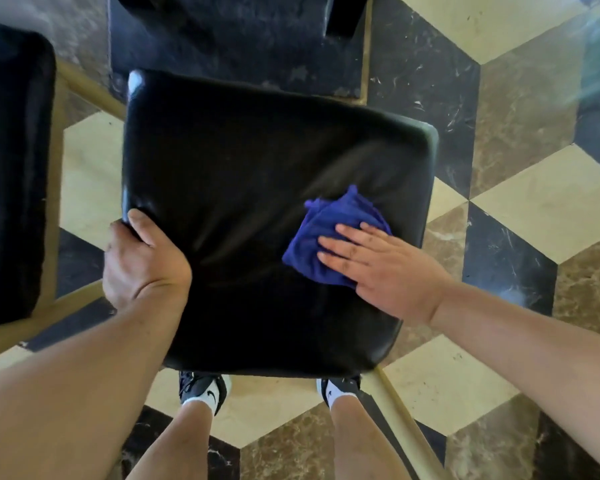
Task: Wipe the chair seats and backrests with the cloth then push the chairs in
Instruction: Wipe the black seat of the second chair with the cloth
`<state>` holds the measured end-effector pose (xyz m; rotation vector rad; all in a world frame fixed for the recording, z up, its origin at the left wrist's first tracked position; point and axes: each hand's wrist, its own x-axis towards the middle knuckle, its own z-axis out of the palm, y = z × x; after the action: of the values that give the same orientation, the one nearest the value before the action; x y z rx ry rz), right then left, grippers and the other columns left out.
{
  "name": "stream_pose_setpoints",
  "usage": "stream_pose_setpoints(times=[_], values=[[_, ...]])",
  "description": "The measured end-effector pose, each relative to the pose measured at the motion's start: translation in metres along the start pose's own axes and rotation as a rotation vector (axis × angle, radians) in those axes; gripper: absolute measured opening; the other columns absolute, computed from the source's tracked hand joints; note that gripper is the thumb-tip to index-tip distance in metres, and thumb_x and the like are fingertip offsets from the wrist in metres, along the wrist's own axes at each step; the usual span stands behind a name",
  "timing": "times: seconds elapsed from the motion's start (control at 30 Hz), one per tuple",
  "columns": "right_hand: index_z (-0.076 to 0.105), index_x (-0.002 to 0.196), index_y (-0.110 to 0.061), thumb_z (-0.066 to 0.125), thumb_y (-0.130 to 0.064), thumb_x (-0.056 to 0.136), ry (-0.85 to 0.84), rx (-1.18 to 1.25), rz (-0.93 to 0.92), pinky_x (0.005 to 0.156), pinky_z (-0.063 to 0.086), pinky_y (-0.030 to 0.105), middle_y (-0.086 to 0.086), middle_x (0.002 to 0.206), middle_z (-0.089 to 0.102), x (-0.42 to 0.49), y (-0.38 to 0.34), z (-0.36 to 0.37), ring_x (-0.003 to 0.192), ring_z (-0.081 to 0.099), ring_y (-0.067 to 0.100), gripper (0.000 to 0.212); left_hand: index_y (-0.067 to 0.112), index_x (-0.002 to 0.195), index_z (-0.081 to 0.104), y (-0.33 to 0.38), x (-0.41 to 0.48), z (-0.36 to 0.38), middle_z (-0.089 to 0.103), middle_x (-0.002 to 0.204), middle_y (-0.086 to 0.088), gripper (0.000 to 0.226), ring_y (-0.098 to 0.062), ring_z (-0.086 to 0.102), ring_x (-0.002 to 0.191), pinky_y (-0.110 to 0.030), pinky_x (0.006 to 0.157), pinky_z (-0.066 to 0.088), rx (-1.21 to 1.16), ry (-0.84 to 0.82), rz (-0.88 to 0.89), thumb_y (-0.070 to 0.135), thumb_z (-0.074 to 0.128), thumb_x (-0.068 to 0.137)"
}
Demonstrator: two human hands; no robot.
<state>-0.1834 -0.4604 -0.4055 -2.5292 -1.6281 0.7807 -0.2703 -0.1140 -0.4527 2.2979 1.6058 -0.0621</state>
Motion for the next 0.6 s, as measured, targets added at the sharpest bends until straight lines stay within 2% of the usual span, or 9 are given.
stream_pose_setpoints(times=[0.07, 0.17, 0.27, 0.33, 0.43, 0.5, 0.57, 0.6], values=[[0.036, 0.158, -0.021, 0.042, -0.028, 0.096, 0.106, 0.056, 0.123, 0.127, 0.012, 0.046, -0.001, 0.166, 0.032, 0.041, 0.003, -0.016, 0.156, 0.02, 0.027, 0.064, 0.02, 0.121, 0.057, 0.002, -0.001, -0.004, 0.068, 0.118, -0.023, 0.076, -0.052, 0.063, 0.103, -0.054, 0.081, 0.042, 0.009, -0.03, 0.005, 0.074, 0.008, 0.099], [0.036, 0.159, -0.019, 0.044, -0.023, 0.097, 0.236, 0.152, 0.223, 0.127, 0.008, 0.045, -0.001, 0.167, 0.031, 0.125, -0.003, -0.04, 0.156, 0.018, 0.028, 0.062, 0.022, 0.117, 0.057, 0.002, 0.001, -0.006, 0.068, 0.117, -0.02, 0.074, -0.048, 0.063, 0.105, -0.049, 0.077, 0.035, 0.017, -0.052, 0.002, 0.074, 0.006, 0.099], [0.038, 0.158, -0.018, 0.046, -0.021, 0.097, 0.343, 0.196, 0.331, 0.127, 0.009, 0.049, 0.0, 0.167, 0.032, 0.197, -0.03, -0.057, 0.156, 0.018, 0.029, 0.061, 0.023, 0.112, 0.055, 0.0, 0.005, -0.005, 0.069, 0.114, -0.016, 0.074, -0.045, 0.063, 0.104, -0.048, 0.075, 0.037, 0.021, -0.089, 0.006, 0.074, 0.004, 0.097], [0.04, 0.156, -0.015, 0.048, -0.022, 0.093, 0.357, 0.19, 0.345, 0.127, 0.013, 0.051, 0.002, 0.166, 0.033, 0.209, -0.061, -0.051, 0.155, 0.021, 0.032, 0.063, 0.022, 0.112, 0.055, 0.0, 0.008, -0.008, 0.07, 0.114, -0.015, 0.074, -0.044, 0.064, 0.103, -0.047, 0.075, 0.037, 0.018, -0.136, -0.006, 0.074, 0.004, 0.097], [0.04, 0.156, -0.013, 0.056, -0.025, 0.086, 0.208, 0.189, 0.146, 0.126, 0.012, 0.05, 0.005, 0.166, 0.034, 0.155, -0.122, -0.015, 0.154, 0.023, 0.034, 0.073, 0.021, 0.119, 0.055, 0.0, 0.012, -0.016, 0.069, 0.12, -0.018, 0.069, -0.045, 0.064, 0.109, -0.046, 0.078, 0.038, -0.009, -0.267, -0.043, 0.071, 0.011, 0.103], [0.029, 0.16, -0.014, 0.055, -0.03, 0.09, 0.018, 0.141, -0.027, 0.126, 0.009, 0.051, 0.003, 0.169, 0.025, 0.098, -0.152, 0.01, 0.157, 0.011, 0.033, 0.076, 0.018, 0.13, 0.055, 0.002, 0.018, -0.026, 0.067, 0.127, -0.018, 0.064, -0.044, 0.062, 0.115, -0.043, 0.081, 0.038, -0.064, -0.395, -0.059, 0.065, 0.018, 0.108], [0.021, 0.163, -0.018, 0.049, -0.034, 0.096, -0.127, 0.093, -0.187, 0.125, 0.009, 0.049, -0.001, 0.171, 0.016, 0.064, -0.156, 0.02, 0.158, 0.002, 0.028, 0.074, 0.011, 0.143, 0.052, 0.009, 0.029, -0.036, 0.06, 0.14, -0.021, 0.062, -0.042, 0.057, 0.126, -0.042, 0.09, 0.04, -0.109, -0.567, -0.095, 0.056, 0.024, 0.112], [0.025, 0.162, -0.019, 0.047, -0.034, 0.096, -0.132, 0.071, -0.236, 0.123, 0.009, 0.046, -0.002, 0.17, 0.021, 0.062, -0.149, 0.018, 0.158, 0.007, 0.025, 0.071, 0.007, 0.149, 0.048, 0.015, 0.036, -0.042, 0.056, 0.147, -0.022, 0.063, -0.041, 0.053, 0.133, -0.043, 0.099, 0.041, -0.121, -0.648, -0.145, 0.054, 0.026, 0.113]])
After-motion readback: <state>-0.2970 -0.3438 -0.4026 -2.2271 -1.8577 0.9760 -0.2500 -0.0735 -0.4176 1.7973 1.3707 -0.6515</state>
